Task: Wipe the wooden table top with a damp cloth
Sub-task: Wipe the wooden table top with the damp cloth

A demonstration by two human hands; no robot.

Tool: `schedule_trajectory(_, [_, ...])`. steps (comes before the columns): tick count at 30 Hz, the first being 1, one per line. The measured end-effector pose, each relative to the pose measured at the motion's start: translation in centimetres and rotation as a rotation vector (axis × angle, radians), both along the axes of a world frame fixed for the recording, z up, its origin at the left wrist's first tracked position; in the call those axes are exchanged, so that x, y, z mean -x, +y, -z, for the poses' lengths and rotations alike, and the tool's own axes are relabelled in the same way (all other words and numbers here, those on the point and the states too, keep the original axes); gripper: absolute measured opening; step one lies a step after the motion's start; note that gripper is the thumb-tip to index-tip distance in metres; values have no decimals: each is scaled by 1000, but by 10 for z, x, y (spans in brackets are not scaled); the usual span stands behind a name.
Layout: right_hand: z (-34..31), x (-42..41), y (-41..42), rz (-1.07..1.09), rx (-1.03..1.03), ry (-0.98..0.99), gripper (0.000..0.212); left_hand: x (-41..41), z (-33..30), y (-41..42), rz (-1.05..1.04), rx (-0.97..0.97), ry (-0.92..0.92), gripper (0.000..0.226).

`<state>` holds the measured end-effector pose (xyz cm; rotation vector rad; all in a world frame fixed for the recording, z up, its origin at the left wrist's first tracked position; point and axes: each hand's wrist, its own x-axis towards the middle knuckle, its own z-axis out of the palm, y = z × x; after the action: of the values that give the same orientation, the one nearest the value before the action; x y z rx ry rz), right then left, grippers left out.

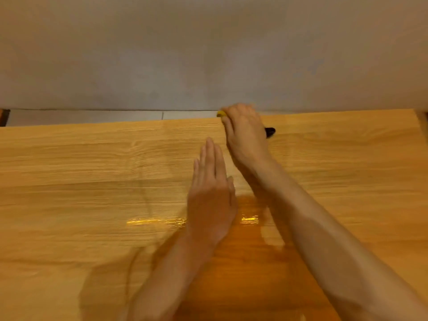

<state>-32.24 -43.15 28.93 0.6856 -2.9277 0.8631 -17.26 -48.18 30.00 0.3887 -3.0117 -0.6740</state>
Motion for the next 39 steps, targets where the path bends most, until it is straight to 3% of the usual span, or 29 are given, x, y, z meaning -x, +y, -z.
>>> schedule_trajectory(2, [3, 5, 6, -112, -2, -9, 27, 14, 3, 35, -20, -19, 19, 62])
schedule_trajectory(5, [6, 23, 49, -99, -39, -16, 29, 22, 6, 57, 24, 6, 0, 63])
schedule_trajectory(15, [-2, 90, 236, 262, -182, 47, 31, 46, 9, 85, 149, 75, -75, 71])
schedule_trajectory(20, [3, 94, 218, 541, -171, -20, 30, 47, 11, 86, 134, 67, -107, 70])
schedule_trajectory(22, [3, 75, 176, 489, -126, -12, 27, 47, 11, 86, 122, 83, -100, 70])
schedule_trajectory(26, [5, 26, 95, 133, 7, -19, 32, 49, 13, 87, 114, 39, -123, 72])
schedule_trajectory(29, [6, 25, 91, 2, 29, -26, 34, 48, 12, 87, 121, 28, -127, 72])
schedule_trajectory(33, [10, 47, 134, 60, 10, 61, 30, 49, 11, 87, 136, 59, -132, 73])
schedule_trajectory(39, [8, 89, 262, 286, -86, 85, 31, 43, 7, 83, 175, 93, -160, 69])
